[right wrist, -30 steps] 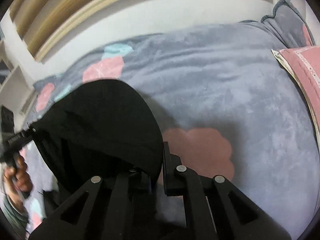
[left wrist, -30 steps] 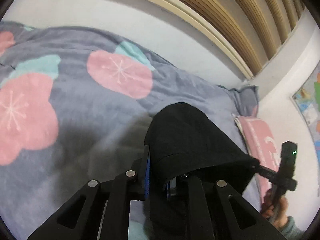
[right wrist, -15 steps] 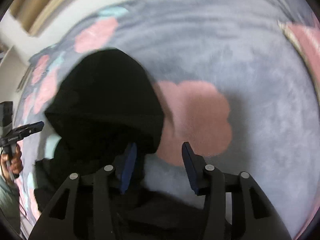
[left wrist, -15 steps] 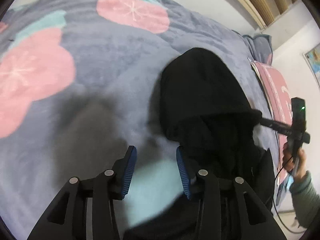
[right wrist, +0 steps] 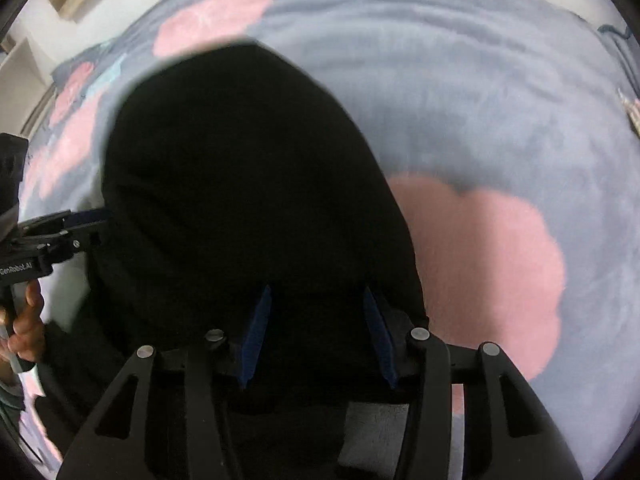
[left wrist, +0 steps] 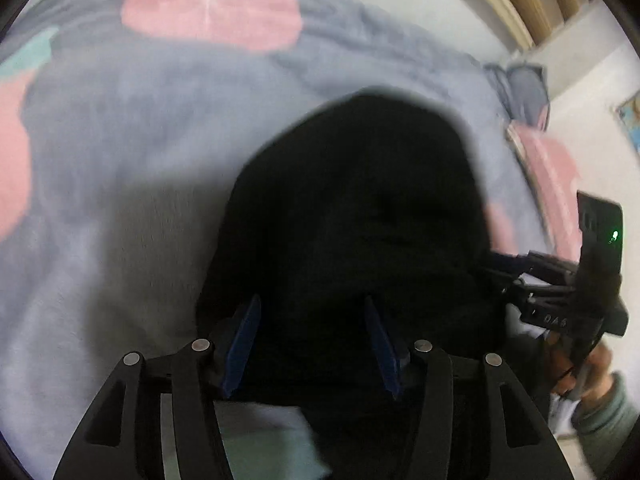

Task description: Fold large clothes

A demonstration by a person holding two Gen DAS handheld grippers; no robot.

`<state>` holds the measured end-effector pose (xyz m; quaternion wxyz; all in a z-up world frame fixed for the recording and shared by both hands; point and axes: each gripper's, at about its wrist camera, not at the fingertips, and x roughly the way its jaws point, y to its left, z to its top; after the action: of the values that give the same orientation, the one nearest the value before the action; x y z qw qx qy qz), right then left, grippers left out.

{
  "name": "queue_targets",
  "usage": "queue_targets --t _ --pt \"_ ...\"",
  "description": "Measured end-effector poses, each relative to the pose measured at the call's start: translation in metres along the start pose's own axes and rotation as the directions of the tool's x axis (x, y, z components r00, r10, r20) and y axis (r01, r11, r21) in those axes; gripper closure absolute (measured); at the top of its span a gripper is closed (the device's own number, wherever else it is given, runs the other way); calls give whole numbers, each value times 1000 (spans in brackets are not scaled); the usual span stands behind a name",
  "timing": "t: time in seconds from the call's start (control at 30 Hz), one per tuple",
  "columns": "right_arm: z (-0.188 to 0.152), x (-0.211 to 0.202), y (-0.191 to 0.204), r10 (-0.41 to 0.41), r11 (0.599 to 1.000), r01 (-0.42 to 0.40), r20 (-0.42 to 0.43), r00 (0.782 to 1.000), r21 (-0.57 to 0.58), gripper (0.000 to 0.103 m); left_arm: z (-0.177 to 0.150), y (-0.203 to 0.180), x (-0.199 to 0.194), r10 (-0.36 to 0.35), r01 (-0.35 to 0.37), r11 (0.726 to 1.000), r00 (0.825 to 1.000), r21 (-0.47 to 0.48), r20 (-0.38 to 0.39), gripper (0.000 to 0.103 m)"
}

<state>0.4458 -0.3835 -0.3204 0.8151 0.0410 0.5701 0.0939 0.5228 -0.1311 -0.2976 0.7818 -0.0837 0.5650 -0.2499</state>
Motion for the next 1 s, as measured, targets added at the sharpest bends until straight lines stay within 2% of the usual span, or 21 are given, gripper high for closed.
queue_targets --t 0.17,0.27,0.33,0.4,0.47,0.53,0.57,0.7,0.8,0.87,0.93,1.0 --pt "1 -19 -1 -1 1000 1 20 1000 -13 51 3 -9 -24 11 -12 1000 999 19 49 48" --pt "-1 -54 9 92 995 -87 104 990 -49 51 -7 -25 -58 -42 33 997 991 67 131 48" --pt "-2 -61 18 118 991 -109 126 985 -77 51 -9 -27 -66 -35 27 998 986 53 162 48" --pt "-4 -50 23 113 989 -102 102 988 -106 51 -12 -19 -60 -41 40 999 987 5 156 48" --pt "-6 -21 25 43 992 -38 37 998 -121 51 -18 -6 -39 -15 18 999 995 -32 97 48" --pt "-11 3 16 49 993 -50 -10 999 -102 51 -24 3 -19 -42 45 998 998 -53 47 48" --pt "-13 7 12 60 994 -60 -4 998 -93 51 -26 7 -15 -56 59 997 997 -54 54 48" --pt "-13 -2 7 59 993 -59 -9 998 -103 51 -24 3 -23 -58 60 997 997 -48 53 48" --pt "-8 -26 1 94 988 -92 6 996 -123 51 -23 1 -50 -68 68 998 995 -10 67 48" --pt "-1 -43 -10 123 986 -118 38 992 -122 47 -15 -6 -70 -94 91 995 989 28 112 48" --pt "10 -55 -27 157 984 -151 64 985 -98 29 -4 -4 -86 -108 104 994 984 37 142 44" --pt "25 -59 -43 171 983 -165 85 982 -75 25 15 4 -91 -102 100 995 984 21 148 37"
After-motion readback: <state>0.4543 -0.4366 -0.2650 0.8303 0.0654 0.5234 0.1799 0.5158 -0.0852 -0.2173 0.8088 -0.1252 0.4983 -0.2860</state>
